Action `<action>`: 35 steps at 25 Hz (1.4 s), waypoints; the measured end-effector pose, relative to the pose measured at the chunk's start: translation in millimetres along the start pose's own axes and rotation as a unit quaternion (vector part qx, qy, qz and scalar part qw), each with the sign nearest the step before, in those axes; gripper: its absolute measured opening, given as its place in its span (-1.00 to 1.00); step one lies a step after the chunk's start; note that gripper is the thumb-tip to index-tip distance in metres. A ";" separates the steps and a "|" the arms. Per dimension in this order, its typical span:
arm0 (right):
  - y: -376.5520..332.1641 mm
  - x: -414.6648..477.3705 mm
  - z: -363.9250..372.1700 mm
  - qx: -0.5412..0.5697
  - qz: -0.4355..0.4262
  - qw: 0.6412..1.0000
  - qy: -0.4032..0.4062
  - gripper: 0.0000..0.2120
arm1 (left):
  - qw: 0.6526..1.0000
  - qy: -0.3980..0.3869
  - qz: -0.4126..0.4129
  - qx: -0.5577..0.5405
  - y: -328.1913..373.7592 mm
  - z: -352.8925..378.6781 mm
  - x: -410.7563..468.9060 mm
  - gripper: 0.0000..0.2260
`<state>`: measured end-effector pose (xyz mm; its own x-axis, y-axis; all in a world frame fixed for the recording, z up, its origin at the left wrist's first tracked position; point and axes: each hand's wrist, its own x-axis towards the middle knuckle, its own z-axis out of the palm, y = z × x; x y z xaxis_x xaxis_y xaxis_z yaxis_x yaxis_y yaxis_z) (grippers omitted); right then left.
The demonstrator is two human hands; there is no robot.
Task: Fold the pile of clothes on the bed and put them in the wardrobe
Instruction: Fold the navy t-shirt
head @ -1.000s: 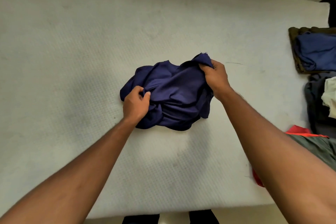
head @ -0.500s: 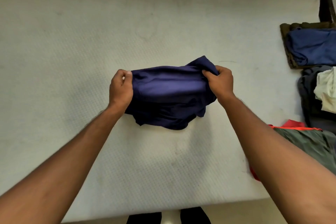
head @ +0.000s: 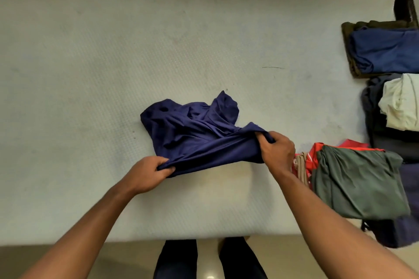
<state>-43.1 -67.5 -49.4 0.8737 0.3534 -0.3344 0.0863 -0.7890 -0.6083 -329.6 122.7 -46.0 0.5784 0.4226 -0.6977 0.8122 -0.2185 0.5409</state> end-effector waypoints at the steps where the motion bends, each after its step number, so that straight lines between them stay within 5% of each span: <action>1: 4.3 -10.0 -8.0 0.014 0.019 1.000 0.014 -0.53 | 0.998 -0.007 -0.020 -0.063 11.4 5.3 -10.7 -0.72; 4: -3.3 -28.7 -39.3 0.079 0.036 0.993 0.085 -0.46 | 0.940 0.004 -0.063 -0.334 56.8 0.2 -39.9 -0.83; 6: -30.5 -23.2 -67.0 0.105 -0.012 0.985 0.139 -0.41 | 0.922 0.028 -0.047 -0.383 80.0 -34.8 -50.0 -0.74; 10: -130.7 50.0 -105.9 0.063 -0.188 0.960 0.200 -0.43 | 0.945 0.244 0.005 -0.217 101.4 -152.7 -32.4 -0.76; 14: -240.7 152.7 -64.1 0.000 -0.251 0.953 0.168 -0.59 | 0.870 0.492 0.027 0.018 103.2 -244.0 52.0 -0.79; 18: -235.3 187.7 14.1 0.057 -0.178 0.981 0.055 -0.52 | 0.882 0.431 -0.028 -0.188 82.0 -234.3 139.0 -0.57; 21: -136.6 129.0 69.1 0.014 -0.142 0.989 0.031 -0.58 | 0.897 0.378 -0.089 -0.213 40.3 -127.9 140.7 -0.69; 26: -1.1 40.5 72.6 0.066 0.070 0.995 -0.011 -0.47 | 0.864 0.274 -0.181 -0.382 4.7 6.6 87.4 -0.58; 32: -27.2 90.2 70.7 0.098 0.053 0.987 -0.120 -0.77 | 0.839 0.215 -0.140 -0.480 3.6 -26.7 118.8 -0.91; 35: -50.1 90.8 71.1 0.147 0.069 0.982 -0.097 -0.80 | 0.745 0.200 -0.135 -0.622 22.5 -40.9 107.2 -0.83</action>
<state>-2.1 39.9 -100.5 0.7567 0.3660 -0.5417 -0.1929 -0.6667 -0.7200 -252.4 199.1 -89.5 0.1370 0.5864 -0.7984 0.0531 0.8005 0.5970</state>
